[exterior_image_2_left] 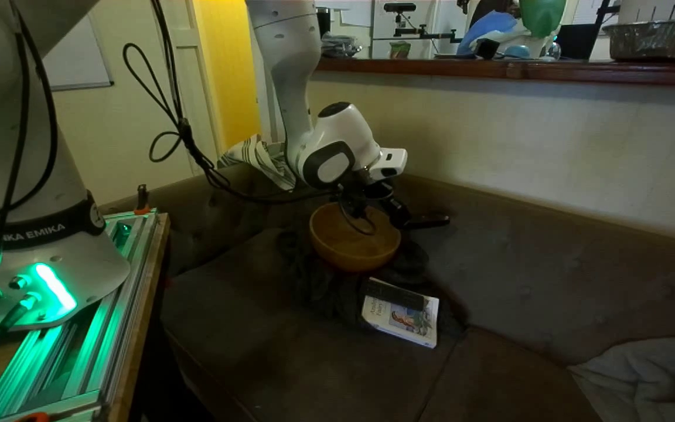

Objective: Remove the black object from the backrest of the sofa and place it inside the wooden bowl.

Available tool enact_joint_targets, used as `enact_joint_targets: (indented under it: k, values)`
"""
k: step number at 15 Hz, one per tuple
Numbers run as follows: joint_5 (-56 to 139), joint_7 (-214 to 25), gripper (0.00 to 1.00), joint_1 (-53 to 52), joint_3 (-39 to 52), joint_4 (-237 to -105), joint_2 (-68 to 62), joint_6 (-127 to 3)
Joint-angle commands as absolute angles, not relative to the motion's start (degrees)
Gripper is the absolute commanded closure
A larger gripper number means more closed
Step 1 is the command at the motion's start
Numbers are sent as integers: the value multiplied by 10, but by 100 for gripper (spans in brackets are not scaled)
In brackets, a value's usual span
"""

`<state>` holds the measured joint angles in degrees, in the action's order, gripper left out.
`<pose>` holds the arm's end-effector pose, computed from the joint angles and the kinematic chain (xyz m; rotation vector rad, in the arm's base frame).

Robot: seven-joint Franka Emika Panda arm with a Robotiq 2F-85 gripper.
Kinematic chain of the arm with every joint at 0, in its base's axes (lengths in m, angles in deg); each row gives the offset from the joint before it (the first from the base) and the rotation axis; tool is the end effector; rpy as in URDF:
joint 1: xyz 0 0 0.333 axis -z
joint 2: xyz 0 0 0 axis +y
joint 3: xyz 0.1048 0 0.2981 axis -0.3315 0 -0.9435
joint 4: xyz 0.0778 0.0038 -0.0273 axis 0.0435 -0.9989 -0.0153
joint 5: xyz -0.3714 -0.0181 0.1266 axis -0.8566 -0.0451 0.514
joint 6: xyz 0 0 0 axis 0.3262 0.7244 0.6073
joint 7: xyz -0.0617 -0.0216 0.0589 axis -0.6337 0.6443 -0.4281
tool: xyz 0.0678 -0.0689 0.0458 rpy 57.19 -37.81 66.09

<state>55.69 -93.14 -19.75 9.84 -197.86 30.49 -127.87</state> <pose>0.5697 0.1024 0.0716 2.9974 0.0249 0.8794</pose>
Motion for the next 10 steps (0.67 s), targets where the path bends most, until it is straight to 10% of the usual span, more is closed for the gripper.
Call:
enact_joint_targets:
  k: [1,10]
  values:
    - [590,-923,64,-260,113,-2001,314,-1313]
    - [667,-932,64,-361,75,-2033,354,-1375]
